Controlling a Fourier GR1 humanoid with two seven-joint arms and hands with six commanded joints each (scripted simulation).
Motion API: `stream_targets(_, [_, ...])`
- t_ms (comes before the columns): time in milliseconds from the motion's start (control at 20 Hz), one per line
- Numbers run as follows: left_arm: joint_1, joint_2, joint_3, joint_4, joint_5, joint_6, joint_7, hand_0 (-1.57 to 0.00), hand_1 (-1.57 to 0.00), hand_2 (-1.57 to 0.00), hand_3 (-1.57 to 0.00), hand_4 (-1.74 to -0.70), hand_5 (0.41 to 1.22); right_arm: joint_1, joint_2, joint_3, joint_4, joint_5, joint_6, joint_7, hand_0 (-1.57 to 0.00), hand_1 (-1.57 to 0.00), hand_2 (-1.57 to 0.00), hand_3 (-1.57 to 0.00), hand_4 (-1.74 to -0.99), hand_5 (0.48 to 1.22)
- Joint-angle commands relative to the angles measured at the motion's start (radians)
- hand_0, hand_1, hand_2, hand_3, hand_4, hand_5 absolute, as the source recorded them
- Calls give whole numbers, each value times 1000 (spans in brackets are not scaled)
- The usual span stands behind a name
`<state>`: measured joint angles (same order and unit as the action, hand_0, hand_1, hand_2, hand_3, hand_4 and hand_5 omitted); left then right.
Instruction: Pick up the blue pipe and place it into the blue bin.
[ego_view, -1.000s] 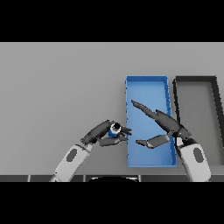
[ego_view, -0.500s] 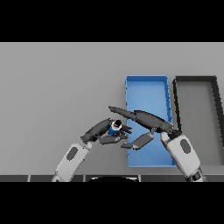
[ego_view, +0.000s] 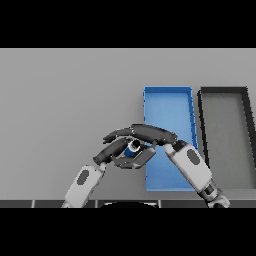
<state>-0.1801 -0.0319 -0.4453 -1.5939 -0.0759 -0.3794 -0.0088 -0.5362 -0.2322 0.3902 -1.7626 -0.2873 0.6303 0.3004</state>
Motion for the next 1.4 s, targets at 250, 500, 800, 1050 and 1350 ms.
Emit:
stream_targets(250, [-1, -18, 15, 7, -9, -9, 2, -1571, -1571, -1557, -1307, -1694, 1221, 14, 43, 4, 14, -37, -5, -29, -1263, -1270, -1271, -1139, -1495, 781])
stream_targets(500, [-7, -35, 19, 24, -30, -5, -44, -1571, -1571, -1545, -1396, -1725, 1221, 36, 62, 10, -7, 35, 9, -100, -1470, -1472, -1473, -1429, -1481, 1077])
stream_targets(800, [-14, -21, 42, 32, -30, -17, -89, -1571, -1571, -1564, -1434, -1732, 1221, 75, 125, -16, -29, -43, -4, 21, -1545, -1545, -1545, -1534, -1494, 1183])
stream_targets(1050, [-8, -5, 27, 15, -94, -35, -62, -752, -700, -684, -538, -1319, 1221, 91, 159, -31, -40, 0, -3, 38, -1562, -1563, -1563, -1559, -1497, 1209])
stream_targets(1350, [-6, 2, 43, 25, -88, -87, 11, -196, -183, -178, -140, -1031, 848, 90, 209, -72, -45, 13, 28, 60, -1569, -1569, -1569, -1568, -1499, 1218])
